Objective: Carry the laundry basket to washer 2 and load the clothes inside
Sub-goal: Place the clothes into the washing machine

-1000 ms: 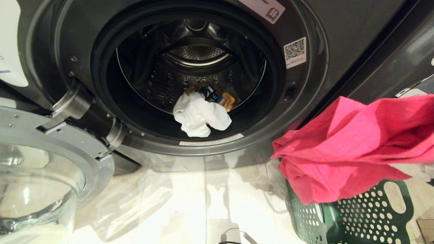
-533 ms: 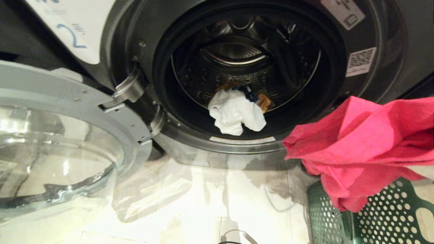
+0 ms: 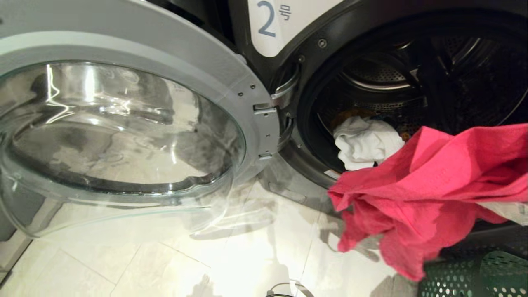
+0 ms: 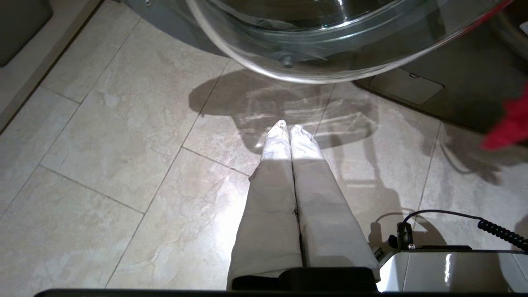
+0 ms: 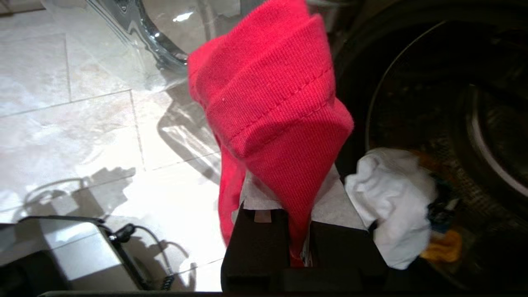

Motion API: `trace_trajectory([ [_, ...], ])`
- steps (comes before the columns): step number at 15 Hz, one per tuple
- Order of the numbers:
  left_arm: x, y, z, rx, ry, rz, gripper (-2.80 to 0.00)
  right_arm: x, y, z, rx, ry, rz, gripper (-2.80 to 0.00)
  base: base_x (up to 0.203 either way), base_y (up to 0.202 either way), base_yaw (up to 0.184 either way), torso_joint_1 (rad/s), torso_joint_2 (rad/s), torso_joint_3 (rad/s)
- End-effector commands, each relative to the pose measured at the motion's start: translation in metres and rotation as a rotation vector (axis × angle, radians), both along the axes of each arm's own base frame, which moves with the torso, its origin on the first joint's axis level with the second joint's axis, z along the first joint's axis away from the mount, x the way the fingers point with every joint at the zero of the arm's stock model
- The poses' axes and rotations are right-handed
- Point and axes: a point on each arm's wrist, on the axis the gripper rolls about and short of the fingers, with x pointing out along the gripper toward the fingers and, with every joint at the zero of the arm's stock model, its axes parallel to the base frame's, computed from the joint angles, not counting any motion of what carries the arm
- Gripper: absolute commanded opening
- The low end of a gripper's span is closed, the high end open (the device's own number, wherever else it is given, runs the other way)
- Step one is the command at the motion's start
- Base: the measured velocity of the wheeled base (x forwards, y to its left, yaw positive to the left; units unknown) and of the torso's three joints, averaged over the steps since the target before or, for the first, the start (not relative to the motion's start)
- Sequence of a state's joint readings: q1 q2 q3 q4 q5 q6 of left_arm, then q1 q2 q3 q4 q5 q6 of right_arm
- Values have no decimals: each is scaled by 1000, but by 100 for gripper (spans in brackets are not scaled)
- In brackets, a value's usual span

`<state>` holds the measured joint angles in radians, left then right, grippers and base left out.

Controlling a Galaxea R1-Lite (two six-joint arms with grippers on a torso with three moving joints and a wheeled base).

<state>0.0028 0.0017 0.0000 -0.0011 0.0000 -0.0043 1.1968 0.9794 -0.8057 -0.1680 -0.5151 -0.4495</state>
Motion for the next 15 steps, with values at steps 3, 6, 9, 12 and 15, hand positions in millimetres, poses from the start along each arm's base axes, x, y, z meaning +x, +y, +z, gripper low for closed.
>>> trace_trajectory([
  [3,0,0,0,0,-1,0,-280,9,-2,-13,65,69,-168,-280,0,-1,20,-1,-1,1],
  [6,0,0,0,0,-1,0,-280,19,-3,-24,48,90,-296,-280,0,0,0,0,0,0],
  [9,0,0,0,0,-1,0,-280,40,5,-40,83,175,-468,-280,0,0,0,0,0,0],
  [12,0,0,0,0,-1,0,-280,70,23,-51,138,193,-605,-280,0,0,0,0,0,0],
  [15,0,0,0,0,-1,0,-280,95,48,-60,217,134,-767,-280,0,0,0,0,0,0],
])
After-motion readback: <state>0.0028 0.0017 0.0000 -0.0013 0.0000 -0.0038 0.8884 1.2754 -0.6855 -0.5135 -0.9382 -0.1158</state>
